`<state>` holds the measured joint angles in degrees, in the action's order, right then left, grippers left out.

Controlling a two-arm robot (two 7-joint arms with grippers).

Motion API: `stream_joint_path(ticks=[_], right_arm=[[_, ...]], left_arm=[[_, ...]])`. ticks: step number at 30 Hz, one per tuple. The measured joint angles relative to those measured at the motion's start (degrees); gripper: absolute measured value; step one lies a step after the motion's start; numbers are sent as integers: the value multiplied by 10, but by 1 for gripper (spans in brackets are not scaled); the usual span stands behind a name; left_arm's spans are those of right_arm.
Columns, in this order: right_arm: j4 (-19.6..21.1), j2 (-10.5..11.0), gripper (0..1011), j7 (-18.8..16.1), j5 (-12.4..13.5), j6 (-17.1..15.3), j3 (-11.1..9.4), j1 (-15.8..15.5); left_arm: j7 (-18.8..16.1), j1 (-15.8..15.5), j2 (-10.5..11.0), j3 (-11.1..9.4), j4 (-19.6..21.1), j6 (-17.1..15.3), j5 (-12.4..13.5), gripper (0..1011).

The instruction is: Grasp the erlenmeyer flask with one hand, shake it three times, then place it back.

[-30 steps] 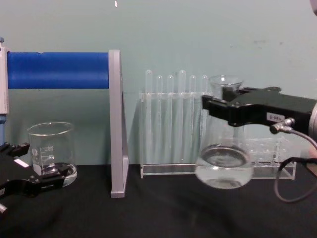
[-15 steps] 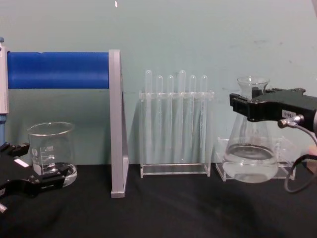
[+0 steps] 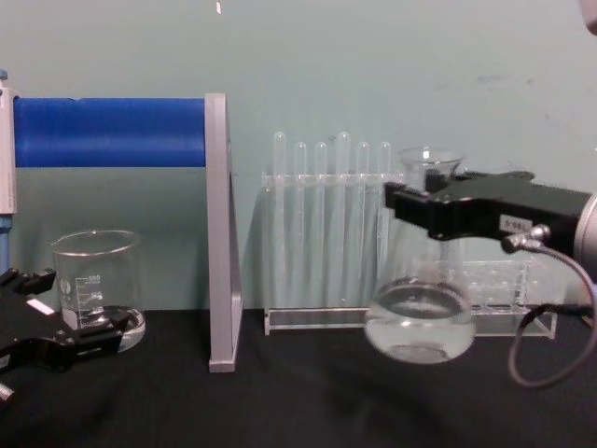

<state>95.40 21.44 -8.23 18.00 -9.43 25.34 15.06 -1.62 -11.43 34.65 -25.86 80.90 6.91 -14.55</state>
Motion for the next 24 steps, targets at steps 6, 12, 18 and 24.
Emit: stream_joint_path(ticks=[6, 12, 18, 24], right_arm=[[25, 9, 449, -53, 6, -2, 14, -15], [46, 16, 449, -98, 7, -3, 27, -28], [65, 23, 449, -136, 9, -4, 37, -40], [74, 31, 449, -163, 11, -1, 46, -43]], left_arm=[[0, 0, 0, 0, 0, 0, 0, 1001], [0, 0, 0, 0, 0, 0, 0, 1001], [0, 0, 0, 0, 0, 0, 0, 1001], [0, 0, 0, 0, 0, 0, 0, 1001]])
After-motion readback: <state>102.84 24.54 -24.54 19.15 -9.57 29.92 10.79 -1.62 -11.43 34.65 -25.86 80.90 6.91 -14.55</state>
